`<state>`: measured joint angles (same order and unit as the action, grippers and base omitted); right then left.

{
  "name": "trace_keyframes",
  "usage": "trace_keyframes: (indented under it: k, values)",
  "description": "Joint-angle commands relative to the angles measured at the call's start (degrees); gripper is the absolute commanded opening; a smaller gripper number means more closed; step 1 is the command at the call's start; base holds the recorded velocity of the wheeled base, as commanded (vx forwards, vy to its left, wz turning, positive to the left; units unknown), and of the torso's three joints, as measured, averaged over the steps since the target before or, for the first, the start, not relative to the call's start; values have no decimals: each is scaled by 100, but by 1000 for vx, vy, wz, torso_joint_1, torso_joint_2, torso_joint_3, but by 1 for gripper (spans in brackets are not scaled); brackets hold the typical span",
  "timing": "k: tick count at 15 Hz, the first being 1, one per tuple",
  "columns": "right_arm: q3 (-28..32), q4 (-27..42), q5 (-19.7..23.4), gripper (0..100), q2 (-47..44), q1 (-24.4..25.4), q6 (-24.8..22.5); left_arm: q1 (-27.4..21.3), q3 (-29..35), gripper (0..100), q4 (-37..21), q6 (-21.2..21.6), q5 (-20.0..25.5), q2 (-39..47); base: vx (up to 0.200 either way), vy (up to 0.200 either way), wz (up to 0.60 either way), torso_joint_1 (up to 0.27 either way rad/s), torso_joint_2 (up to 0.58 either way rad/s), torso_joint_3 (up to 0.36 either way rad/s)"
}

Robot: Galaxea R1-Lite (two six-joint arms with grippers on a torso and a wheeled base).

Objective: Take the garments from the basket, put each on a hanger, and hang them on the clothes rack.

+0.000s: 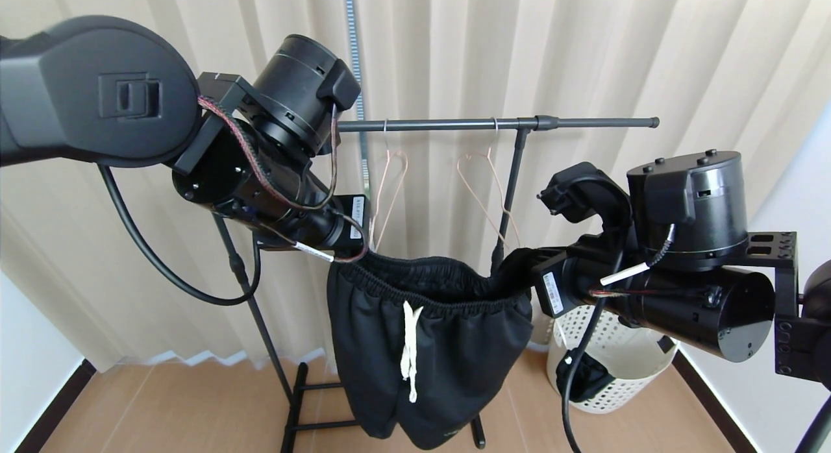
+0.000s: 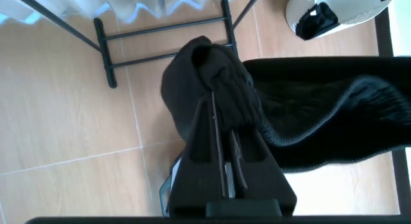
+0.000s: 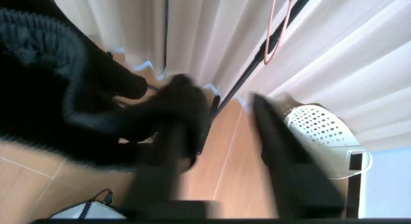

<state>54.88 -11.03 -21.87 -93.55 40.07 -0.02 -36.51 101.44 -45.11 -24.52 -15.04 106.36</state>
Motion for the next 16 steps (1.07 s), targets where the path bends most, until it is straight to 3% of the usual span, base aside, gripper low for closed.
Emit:
trace_keyframes:
  k: [1,3,6,7,12,14,16]
  values:
    - [-30,40,-1,100,-14,-8,-33,-40,78,0,11,-9,1,7,0,0,0,0,0,0]
    - [-224,75,7,100,30,-8,-288,-84,183,0,2,-9,1,7,0,0,0,0,0,0]
    - [-883,31,130,100,162,-17,-1219,-137,649,0,2,-9,1,42,0,0,0,0,0,0]
    - [-971,22,289,100,188,-8,-1298,-128,772,0,2,-9,-16,69,0,0,0,0,0,0]
    - [-1252,-391,2372,100,364,10,-1439,-225,1001,0,-25,8,-236,95,0,0,0,0,0,0]
    - [-1305,-690,2811,100,329,10,-1281,-251,1001,0,-25,26,-236,86,0,0,0,0,0,0]
    - [-1313,-866,2881,100,337,10,-982,-260,1001,0,-25,26,-236,86,0,0,0,0,0,0]
